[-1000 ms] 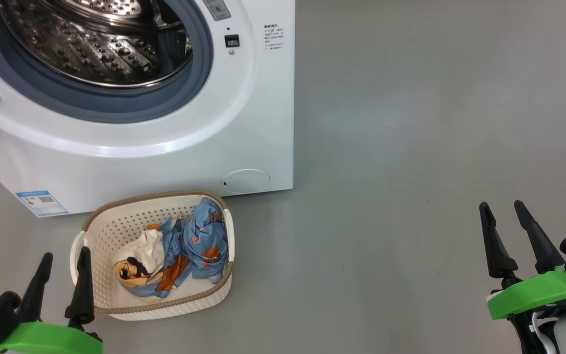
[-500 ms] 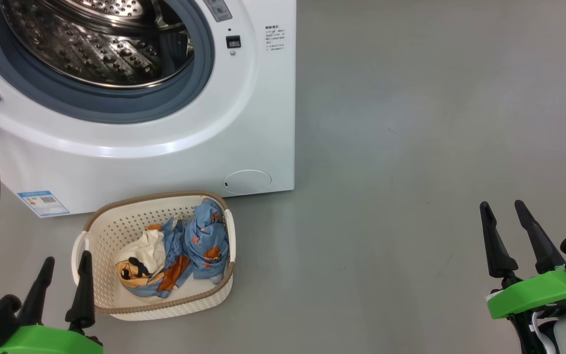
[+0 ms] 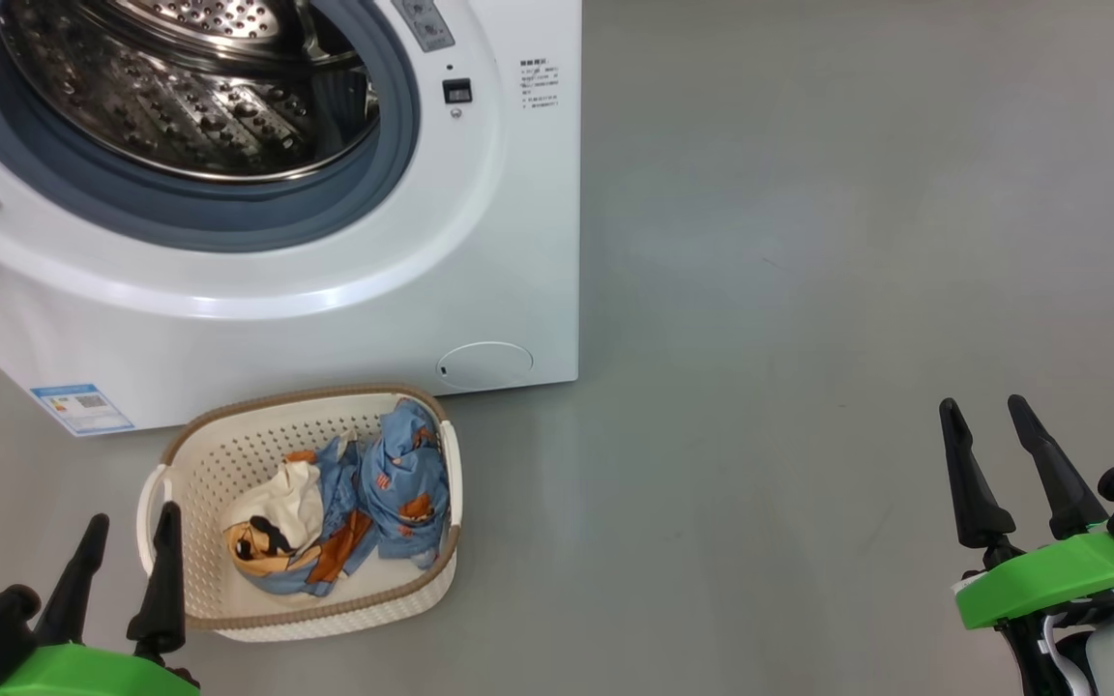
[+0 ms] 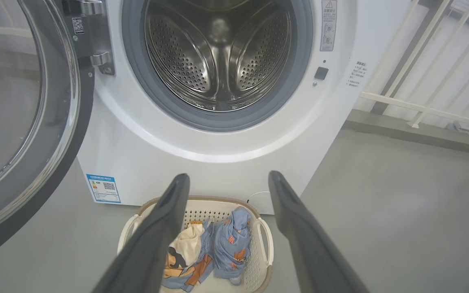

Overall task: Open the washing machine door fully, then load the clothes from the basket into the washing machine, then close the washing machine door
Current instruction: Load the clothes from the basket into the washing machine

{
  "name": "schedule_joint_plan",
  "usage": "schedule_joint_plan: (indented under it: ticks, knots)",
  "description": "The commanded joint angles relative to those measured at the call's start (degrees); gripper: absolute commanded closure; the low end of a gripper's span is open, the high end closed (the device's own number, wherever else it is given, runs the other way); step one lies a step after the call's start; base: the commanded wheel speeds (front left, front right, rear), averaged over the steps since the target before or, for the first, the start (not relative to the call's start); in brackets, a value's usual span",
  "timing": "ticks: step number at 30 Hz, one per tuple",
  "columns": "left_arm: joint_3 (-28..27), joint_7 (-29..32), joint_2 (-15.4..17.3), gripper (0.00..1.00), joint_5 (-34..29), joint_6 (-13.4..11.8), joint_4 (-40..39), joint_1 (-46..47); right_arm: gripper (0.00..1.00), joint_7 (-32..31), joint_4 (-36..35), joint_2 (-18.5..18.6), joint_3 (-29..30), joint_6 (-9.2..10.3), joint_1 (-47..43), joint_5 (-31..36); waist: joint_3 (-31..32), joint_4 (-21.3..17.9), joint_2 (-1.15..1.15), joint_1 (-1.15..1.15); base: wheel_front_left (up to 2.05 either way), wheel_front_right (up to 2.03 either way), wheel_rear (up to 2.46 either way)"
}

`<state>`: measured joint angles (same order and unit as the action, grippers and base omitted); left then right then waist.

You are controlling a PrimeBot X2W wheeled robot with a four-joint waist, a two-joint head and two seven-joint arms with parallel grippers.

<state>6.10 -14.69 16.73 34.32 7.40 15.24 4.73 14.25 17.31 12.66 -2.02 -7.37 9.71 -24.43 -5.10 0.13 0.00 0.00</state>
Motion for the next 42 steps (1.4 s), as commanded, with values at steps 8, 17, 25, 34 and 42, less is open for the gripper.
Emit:
schedule_joint_plan:
  ticks: [8,17,25,34,42]
  knots:
    - [-2.23,-0.3,1.95,0.0,0.8,0.09,-0.75,1.87,0.0,0.74,-1.32,0.61,-1.36,-0.12,-0.05,-0.34,-0.3,0.22,0.0,0.0,1.14,-1.17,0.03]
    - [-2.81,-0.3,1.95,0.0,1.42,0.09,-0.73,2.4,0.0,0.74,-1.35,0.58,-1.34,-0.12,0.28,-0.31,-0.59,0.53,0.0,0.0,1.43,-1.69,0.25]
    - [-4.21,-0.3,1.37,0.0,-0.28,0.09,-0.39,2.74,0.0,0.74,-1.45,0.38,-1.33,-0.12,0.36,-0.24,-0.88,0.77,0.0,0.0,1.4,-1.49,0.08]
    - [-5.66,-0.3,0.01,0.0,-2.51,0.09,0.21,2.99,0.0,0.74,-1.48,0.23,-1.38,-0.12,0.42,-0.2,-1.11,1.0,0.0,0.0,0.4,-0.4,0.0]
    - [-5.64,-0.3,-1.34,0.0,-2.08,0.09,2.14,2.65,0.0,0.74,-1.62,0.26,-1.42,-0.12,0.93,-0.15,-1.7,1.06,0.0,0.0,0.0,0.0,0.0]
